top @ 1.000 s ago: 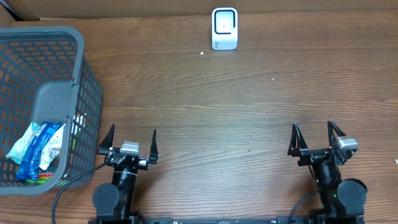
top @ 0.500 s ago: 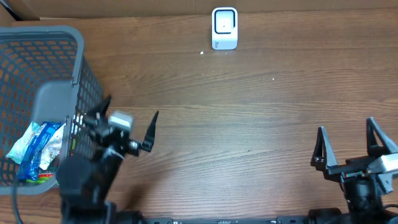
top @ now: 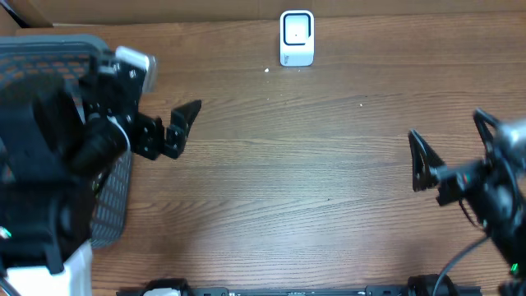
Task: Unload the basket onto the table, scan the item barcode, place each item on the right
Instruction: 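Reach the left gripper into the grey basket and grasp the white tube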
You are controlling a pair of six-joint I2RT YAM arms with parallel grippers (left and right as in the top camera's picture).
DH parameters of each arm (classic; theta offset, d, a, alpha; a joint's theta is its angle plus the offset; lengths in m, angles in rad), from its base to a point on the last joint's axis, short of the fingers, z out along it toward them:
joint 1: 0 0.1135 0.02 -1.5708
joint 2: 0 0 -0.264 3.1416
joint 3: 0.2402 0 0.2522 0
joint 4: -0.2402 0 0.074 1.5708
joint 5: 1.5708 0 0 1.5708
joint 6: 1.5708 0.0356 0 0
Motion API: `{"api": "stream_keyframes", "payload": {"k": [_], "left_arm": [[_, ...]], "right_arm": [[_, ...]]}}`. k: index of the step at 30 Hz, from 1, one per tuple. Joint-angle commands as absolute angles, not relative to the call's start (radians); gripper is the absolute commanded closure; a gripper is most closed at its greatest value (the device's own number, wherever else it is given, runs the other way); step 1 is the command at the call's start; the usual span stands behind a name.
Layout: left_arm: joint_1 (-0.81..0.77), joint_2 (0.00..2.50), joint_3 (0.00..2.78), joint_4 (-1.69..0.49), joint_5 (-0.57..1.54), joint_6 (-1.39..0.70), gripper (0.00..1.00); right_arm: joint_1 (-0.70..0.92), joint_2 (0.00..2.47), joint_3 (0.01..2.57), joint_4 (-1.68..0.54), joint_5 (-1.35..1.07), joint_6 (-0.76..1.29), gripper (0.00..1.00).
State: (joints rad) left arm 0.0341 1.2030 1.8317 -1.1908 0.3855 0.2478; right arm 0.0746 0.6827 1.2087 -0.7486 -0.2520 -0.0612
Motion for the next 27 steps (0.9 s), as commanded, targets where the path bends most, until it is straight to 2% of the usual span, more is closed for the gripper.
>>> {"api": "stream_keyframes", "payload": {"k": [1,5,10,18,21,25,27], "left_arm": [[0.032,1.348,2.073,-1.33,0.386,0.27,0.0],[0.032,1.485,2.266,-1.501,0.385,0.27,0.0],[0.032,1.548,2.293,-1.518,0.385,0.27,0.0],[0.033,1.599,2.293,-1.541,0.399,0.247,0.0],[0.048,1.599,2.302,-1.546,0.304,0.176,0.0],[0.144,1.599,2.347,-1.575,0.111,-0.002,0.0],[0.257,1.599,2.36,-1.589,0.065,-0.074,0.0]], "right_arm": [[0.082,0.867,1.419,-0.87,-0.36,-0.114,0.0],[0.082,1.089,1.682,-1.107,-0.365,-0.113,0.0],[0.082,1.276,1.902,-1.295,-0.399,-0.1,0.0],[0.082,1.392,1.915,-1.372,-0.519,-0.098,0.0],[0.082,1.42,1.915,-1.382,-0.519,-0.097,0.0],[0.082,1.438,1.915,-1.396,-0.518,-0.098,0.0],[0.082,1.443,1.915,-1.394,-0.518,-0.098,0.0]]}}
